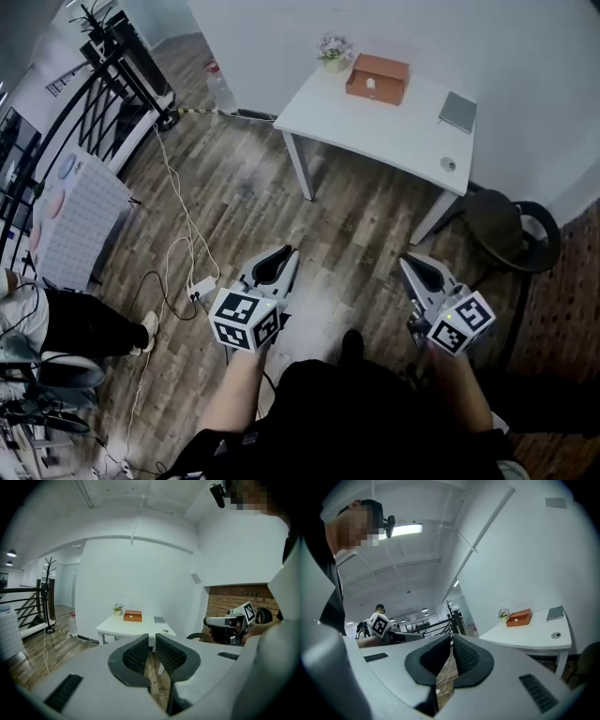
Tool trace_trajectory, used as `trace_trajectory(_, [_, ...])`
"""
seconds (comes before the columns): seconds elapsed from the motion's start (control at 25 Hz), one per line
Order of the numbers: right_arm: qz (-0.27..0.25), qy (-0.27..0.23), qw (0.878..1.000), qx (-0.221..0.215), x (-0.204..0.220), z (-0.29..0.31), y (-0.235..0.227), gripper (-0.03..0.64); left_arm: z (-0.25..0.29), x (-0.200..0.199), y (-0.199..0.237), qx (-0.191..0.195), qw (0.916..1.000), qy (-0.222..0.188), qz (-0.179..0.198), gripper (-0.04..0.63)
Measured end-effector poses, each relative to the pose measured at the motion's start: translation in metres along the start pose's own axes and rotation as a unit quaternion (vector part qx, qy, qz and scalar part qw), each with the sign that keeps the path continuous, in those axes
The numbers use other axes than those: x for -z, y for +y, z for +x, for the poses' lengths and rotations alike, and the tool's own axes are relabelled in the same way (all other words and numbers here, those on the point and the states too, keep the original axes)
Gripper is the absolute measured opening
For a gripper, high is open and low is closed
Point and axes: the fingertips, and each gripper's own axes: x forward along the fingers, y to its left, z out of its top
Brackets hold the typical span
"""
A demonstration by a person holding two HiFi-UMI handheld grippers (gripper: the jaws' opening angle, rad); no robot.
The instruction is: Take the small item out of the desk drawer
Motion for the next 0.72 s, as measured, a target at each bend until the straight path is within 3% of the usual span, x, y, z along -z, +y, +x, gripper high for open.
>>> trace_trajectory(0.4, [0.002,0.000,1.000,0.013,-0.020,0.019,-0.062,0.000,0.087,-0.028,0.006,0.037,0.9993,-0.004,-0.002,0.055])
trace_trajectory(0.72, [0.013,0.006,0.999,0.045,-0.029,0.083,-0.121,0.000,0.166,-0.057,0.063,0.064,0.9978,-0.016,-0.005,0.055])
